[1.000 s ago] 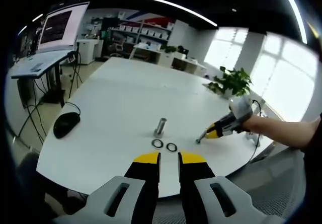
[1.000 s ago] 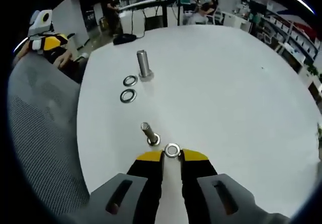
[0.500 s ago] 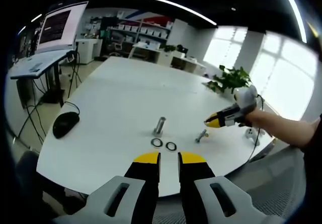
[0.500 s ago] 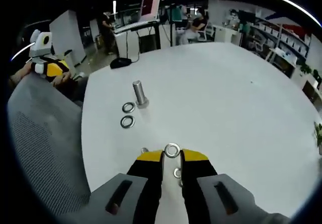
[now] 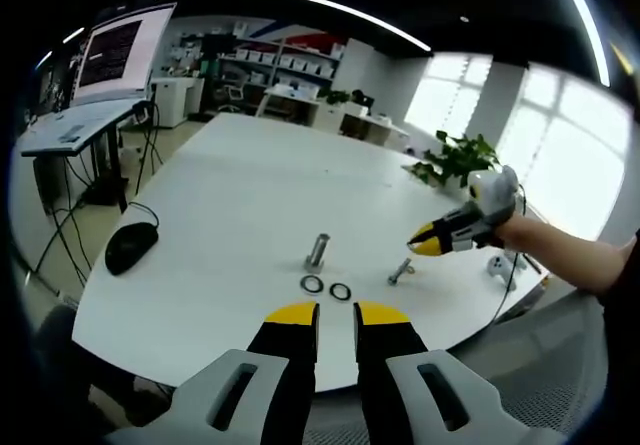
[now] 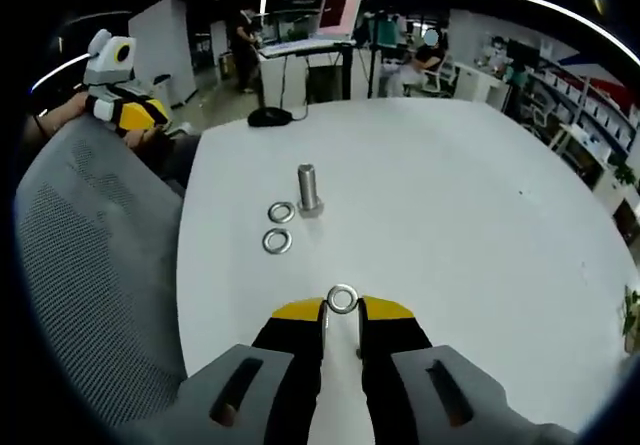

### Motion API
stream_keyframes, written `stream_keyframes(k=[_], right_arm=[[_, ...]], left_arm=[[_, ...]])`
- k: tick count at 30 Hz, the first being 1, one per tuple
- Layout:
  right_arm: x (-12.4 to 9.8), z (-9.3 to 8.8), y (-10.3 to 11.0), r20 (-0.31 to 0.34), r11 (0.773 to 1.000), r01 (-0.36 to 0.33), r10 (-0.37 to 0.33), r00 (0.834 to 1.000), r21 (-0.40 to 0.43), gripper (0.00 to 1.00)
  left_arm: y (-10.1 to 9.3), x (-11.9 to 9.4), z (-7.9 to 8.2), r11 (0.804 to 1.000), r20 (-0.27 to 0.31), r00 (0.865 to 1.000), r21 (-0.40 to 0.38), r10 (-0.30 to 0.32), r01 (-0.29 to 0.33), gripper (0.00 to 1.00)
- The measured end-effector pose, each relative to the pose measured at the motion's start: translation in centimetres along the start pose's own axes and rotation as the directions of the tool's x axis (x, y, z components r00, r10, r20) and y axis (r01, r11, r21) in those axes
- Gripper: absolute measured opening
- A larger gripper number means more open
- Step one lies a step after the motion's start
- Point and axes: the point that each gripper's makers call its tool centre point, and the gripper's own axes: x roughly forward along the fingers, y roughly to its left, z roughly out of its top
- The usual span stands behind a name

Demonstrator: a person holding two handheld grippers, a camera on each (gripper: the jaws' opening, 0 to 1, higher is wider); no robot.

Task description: Place the washer onto the threaded stud by aligning its center hole with the stud, sliding it down to the base, and recovering from edge contact or off-axis alignment until the washer reaches the visible bottom stop.

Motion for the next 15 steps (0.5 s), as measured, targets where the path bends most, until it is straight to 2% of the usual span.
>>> stream_keyframes(k=[4,7,15], right_arm=[[0.5,-0.2,1.1,-0.025,0.998,-0.04,0.038,0.999,-0.057,0.15],[0.7,-0.7,1.5,-0.068,0.993,-0.044,0.036,0.997,-0.108,0.15],[0.8,-0.9,1.6,-0.084,0.992,-0.049,0.04,0.996,-0.114,0.15]], left_arm=[[0.0,0.0,0.0,1.0,-0.001,1.0,0.001,0.0,0.0,0.11],[0.0,0.0,0.0,1.0,-0.001,1.0,0.001,0.001,-0.001,0.11],[0.0,-0.1,0.0,1.0,0.002,1.0,-0.001,0.003,-0.003,0.11]])
